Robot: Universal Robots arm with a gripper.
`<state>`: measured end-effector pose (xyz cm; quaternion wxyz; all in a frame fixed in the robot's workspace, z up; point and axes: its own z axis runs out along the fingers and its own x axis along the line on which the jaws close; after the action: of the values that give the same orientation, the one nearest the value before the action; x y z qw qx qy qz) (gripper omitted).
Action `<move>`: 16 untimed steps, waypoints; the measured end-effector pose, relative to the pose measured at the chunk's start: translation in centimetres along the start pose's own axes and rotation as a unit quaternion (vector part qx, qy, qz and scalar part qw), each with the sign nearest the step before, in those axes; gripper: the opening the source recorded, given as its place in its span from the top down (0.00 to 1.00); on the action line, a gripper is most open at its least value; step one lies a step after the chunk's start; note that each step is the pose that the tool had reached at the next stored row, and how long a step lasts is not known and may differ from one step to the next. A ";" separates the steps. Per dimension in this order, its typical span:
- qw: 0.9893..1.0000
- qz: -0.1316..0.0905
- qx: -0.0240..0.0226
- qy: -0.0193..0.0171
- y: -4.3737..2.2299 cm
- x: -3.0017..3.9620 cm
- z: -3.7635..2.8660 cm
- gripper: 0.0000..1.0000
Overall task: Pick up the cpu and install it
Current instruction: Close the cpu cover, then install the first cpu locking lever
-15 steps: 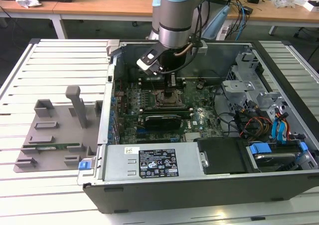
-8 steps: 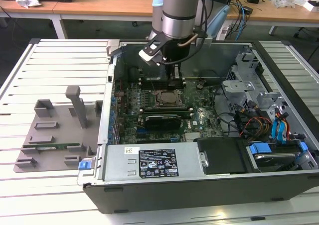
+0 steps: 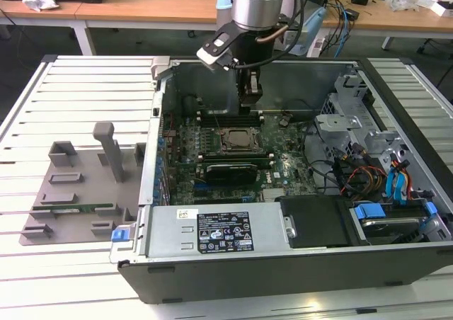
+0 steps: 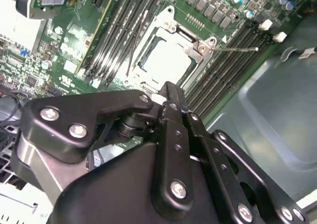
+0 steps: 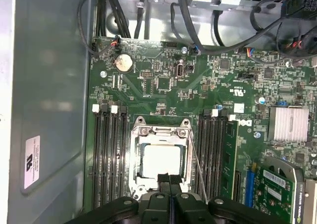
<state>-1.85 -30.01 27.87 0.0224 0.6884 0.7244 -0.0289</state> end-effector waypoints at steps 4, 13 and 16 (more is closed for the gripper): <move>1.000 0.000 0.000 0.000 0.00 0.00 -0.01 0.89; 1.000 -0.022 -0.002 0.000 0.00 0.00 -0.02 0.89; 0.998 -0.066 -0.005 -0.001 0.00 0.00 -0.02 0.89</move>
<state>-1.85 -30.01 27.89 0.0243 0.6392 0.7682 -0.0274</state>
